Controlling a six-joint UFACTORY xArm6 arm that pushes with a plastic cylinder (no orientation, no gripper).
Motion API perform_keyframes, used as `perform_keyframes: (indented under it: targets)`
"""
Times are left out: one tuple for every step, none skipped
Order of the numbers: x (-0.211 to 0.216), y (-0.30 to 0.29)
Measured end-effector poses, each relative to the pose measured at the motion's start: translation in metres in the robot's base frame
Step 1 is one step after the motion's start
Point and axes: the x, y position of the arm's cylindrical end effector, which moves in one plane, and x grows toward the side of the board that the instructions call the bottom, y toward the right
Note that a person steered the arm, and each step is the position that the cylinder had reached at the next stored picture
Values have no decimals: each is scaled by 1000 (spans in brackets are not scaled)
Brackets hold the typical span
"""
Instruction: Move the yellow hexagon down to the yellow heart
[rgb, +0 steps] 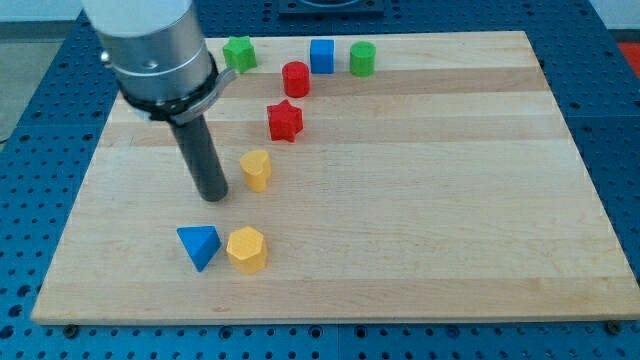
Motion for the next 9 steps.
perform_keyframes:
  targets:
    - [-5, 27]
    - [-5, 31]
    - [8, 36]
    - [76, 85]
    - [141, 75]
    - [142, 59]
    - [142, 29]
    - [142, 29]
    - [142, 29]
